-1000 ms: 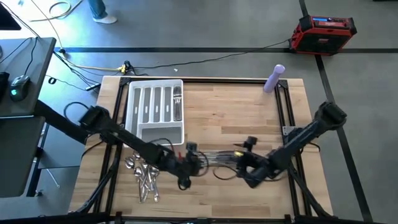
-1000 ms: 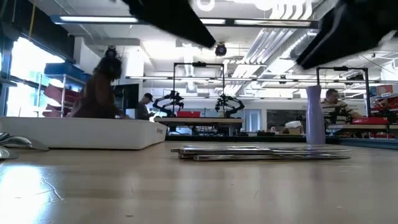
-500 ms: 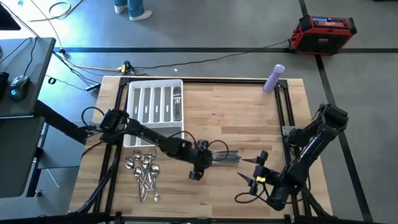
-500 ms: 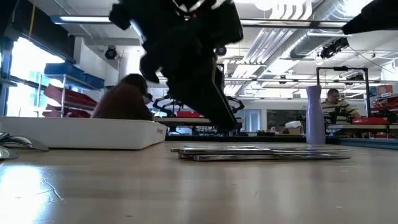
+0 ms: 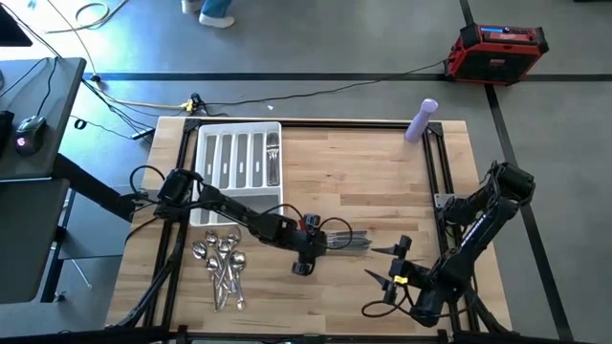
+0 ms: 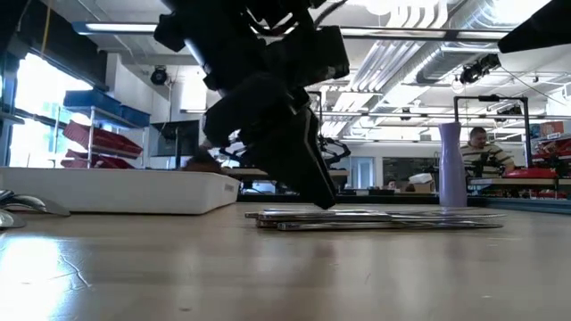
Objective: Sort silverware
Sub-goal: Put the knife in the silverware tray
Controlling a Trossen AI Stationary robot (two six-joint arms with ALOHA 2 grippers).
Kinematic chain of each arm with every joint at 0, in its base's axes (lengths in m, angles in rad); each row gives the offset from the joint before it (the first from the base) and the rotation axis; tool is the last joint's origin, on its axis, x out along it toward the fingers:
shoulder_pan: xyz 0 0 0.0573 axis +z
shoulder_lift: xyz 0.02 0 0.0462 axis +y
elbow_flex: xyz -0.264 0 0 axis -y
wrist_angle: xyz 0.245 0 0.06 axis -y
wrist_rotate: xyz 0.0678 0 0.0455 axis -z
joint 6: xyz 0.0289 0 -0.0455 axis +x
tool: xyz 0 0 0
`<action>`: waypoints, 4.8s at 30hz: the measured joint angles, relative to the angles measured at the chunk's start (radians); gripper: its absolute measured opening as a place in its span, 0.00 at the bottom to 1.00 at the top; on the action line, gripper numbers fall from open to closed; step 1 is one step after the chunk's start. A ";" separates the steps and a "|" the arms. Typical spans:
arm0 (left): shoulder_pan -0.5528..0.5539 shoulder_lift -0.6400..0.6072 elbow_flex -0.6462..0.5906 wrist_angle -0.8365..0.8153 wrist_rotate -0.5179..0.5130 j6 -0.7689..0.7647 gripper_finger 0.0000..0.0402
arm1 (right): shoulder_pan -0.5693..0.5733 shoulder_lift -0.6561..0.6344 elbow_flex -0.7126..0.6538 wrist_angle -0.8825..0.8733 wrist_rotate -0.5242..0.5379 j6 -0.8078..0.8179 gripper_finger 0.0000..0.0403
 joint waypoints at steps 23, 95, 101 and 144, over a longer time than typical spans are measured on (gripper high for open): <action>-0.021 0.032 0.049 -0.096 -0.077 -0.134 0.01 | 0.000 0.000 0.000 0.012 -0.009 0.005 0.65; 0.145 -0.433 -0.253 -0.103 -0.022 -0.243 0.38 | 0.018 -0.002 0.035 0.124 -0.072 -0.158 0.65; 0.045 -0.353 -0.251 0.133 0.078 -0.243 0.40 | 0.035 -0.003 0.052 0.121 -0.015 -0.182 0.65; -0.110 0.137 0.184 -0.225 -0.242 -0.412 0.00 | 0.028 -0.003 0.049 0.123 -0.024 -0.201 0.65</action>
